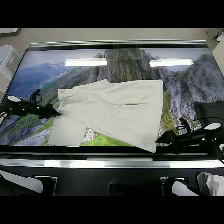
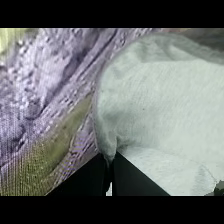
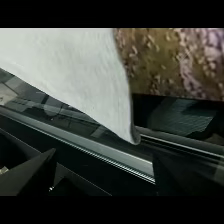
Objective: Fold the clothes and pants, and hang the long-sleeved shirts on hangers.
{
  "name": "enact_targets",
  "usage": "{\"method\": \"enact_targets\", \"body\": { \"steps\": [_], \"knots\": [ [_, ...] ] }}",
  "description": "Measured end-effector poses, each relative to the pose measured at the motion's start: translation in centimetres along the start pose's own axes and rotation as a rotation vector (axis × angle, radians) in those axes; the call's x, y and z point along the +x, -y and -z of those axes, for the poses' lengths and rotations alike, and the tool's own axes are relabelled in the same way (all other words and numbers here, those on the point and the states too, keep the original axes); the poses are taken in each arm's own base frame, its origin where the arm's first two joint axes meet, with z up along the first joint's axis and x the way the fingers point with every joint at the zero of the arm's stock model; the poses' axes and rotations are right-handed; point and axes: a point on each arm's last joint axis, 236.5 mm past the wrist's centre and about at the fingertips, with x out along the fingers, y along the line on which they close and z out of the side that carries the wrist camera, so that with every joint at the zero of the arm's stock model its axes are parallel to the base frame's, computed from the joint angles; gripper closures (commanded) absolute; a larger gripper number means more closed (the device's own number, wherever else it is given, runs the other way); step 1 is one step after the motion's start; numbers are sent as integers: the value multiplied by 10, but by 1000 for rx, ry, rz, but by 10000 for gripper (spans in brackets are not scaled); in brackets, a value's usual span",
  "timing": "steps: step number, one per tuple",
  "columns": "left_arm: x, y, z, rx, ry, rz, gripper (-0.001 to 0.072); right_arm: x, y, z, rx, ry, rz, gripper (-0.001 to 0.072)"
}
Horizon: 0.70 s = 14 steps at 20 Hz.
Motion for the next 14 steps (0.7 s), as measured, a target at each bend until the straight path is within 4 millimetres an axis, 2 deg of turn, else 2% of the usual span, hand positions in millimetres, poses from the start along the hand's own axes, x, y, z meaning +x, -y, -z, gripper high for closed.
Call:
{"method": "enact_targets", "body": {
  "steps": [1,2,5,11,14],
  "knots": [
    [0,0,0,-2,0,0,684,7,2,4,12,-6,-8,105],
    [0,0,0,-2,-1,1,684,11,4,6,18,-5,-13,121],
    [0,1,0,-1,-1,2,684,19,6,1,34,30,-25,127],
    [-1,2,1,-1,-2,5,683,21,4,-11,53,92,-47,128],
    [-1,3,1,-3,-3,6,684,27,4,-10,58,89,-44,149]
  ]
}}
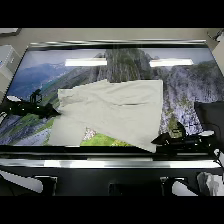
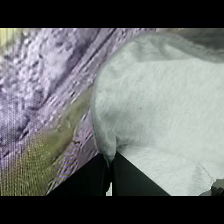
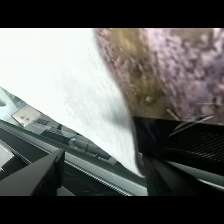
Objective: Fold the clothes and pants, and hang the long-sleeved shirts on hangers.
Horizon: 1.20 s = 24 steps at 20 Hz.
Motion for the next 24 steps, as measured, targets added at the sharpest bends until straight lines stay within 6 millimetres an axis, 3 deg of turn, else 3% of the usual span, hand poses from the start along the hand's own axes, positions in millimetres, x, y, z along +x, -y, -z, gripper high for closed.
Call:
{"method": "enact_targets", "body": {
  "steps": [3,4,5,6,9,12,14,17,20,24],
  "knots": [
    [0,0,0,1,-1,1,683,13,0,10,-5,-36,22,207],
    [0,0,0,1,-2,1,683,16,0,11,-6,-39,32,362],
    [0,0,1,1,-3,2,684,19,4,11,-11,-35,52,562],
    [0,1,1,2,-4,2,684,20,6,8,-11,-23,65,677],
    [0,1,1,4,-4,3,685,22,3,5,-18,-5,62,677],
    [-7,8,-6,16,17,13,686,15,-12,-11,-66,80,34,679],
    [-20,25,-24,41,75,38,686,-2,-43,-23,-130,148,-24,680],
    [-55,67,-62,126,194,69,687,-56,-100,-61,-287,327,-53,680],
    [-102,133,-102,263,339,88,687,-133,-177,-105,-483,586,3,681],
    [-188,245,-134,467,573,114,687,-230,-292,-137,-695,909,108,680]
  ]
}}
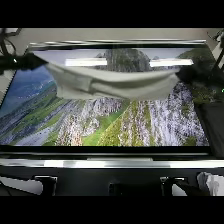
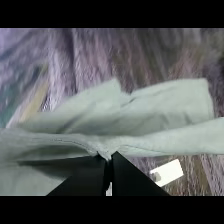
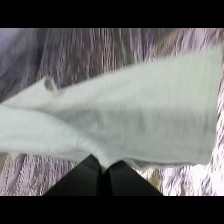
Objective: Fold the clothes and pants, and hang the long-sleeved shirts on hangers.
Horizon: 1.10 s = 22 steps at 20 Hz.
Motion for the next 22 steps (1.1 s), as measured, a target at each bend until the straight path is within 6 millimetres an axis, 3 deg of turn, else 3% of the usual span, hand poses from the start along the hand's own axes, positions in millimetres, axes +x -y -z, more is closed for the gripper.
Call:
{"method": "enact_targets", "body": {
  "steps": [3,6,9,13,15,17,19,20,22],
  "knots": [
    [-54,74,-66,118,208,9,687,-20,-32,-74,-105,132,32,680],
    [-130,133,-97,213,391,-66,687,-61,-67,-117,-187,232,21,680],
    [-220,190,-92,298,534,-184,687,-128,-106,-131,-259,320,-4,680],
    [-330,249,-49,345,679,-338,687,-233,-148,-108,-304,395,-25,681],
    [-365,261,-27,325,726,-399,687,-272,-155,-99,-282,446,-12,681],
    [-373,255,-13,288,714,-437,687,-284,-153,-93,-247,450,2,681],
    [-355,231,-6,238,643,-467,686,-263,-141,-90,-205,394,21,680],
    [-335,211,-5,210,586,-476,685,-244,-132,-90,-186,355,31,680],
    [-276,157,1,144,423,-484,685,-189,-108,-88,-140,243,58,679]
  ]
}}
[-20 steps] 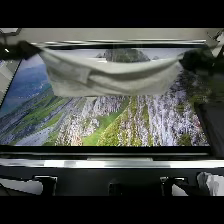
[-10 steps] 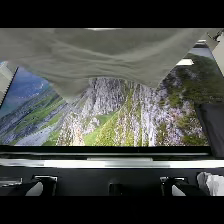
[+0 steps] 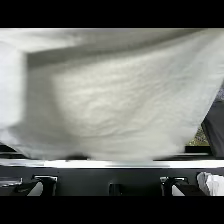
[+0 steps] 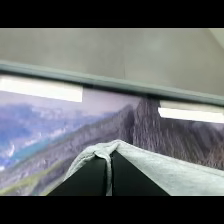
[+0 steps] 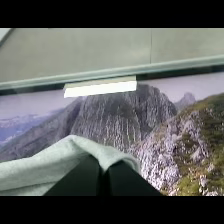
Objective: Fold the clothes and pants, and hang the long-sleeved shirts on hangers.
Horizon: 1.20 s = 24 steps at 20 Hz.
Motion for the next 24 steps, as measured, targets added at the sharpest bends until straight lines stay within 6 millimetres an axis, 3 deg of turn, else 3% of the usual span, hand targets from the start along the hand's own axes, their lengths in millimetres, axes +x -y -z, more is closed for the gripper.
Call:
{"method": "enact_targets", "body": {
  "steps": [2,4,7,10,12,13,14,15,16,17,18,21,24],
  "knots": [
    [75,-20,45,-28,-150,10,685,66,22,30,39,-142,15,679],
    [157,-43,103,-57,-293,18,685,134,42,69,57,-287,12,678],
    [265,-67,201,-72,-470,37,685,232,77,144,72,-479,27,678],
    [346,-82,285,-85,-579,39,685,311,110,215,102,-581,45,678],
    [385,-89,320,-110,-609,29,671,350,129,247,116,-586,60,676],
    [398,-92,334,-127,-625,23,658,365,136,260,123,-584,68,669],
    [410,-94,345,-148,-633,19,652,376,141,269,133,-576,73,553],
    [419,-95,350,-159,-636,17,632,384,145,275,137,-566,77,293],
    [425,-95,355,-171,-647,17,463,390,148,279,143,-559,81,20],
    [427,-96,356,-179,-660,20,64,393,151,280,154,-553,86,38],
    [427,-97,351,-187,-665,24,-7,393,153,279,169,-547,92,39],
    [415,-104,313,-204,-673,38,-7,375,158,251,199,-515,105,39],
    [376,-121,256,-239,-664,25,-5,334,168,206,214,-476,123,49]
  ]
}}
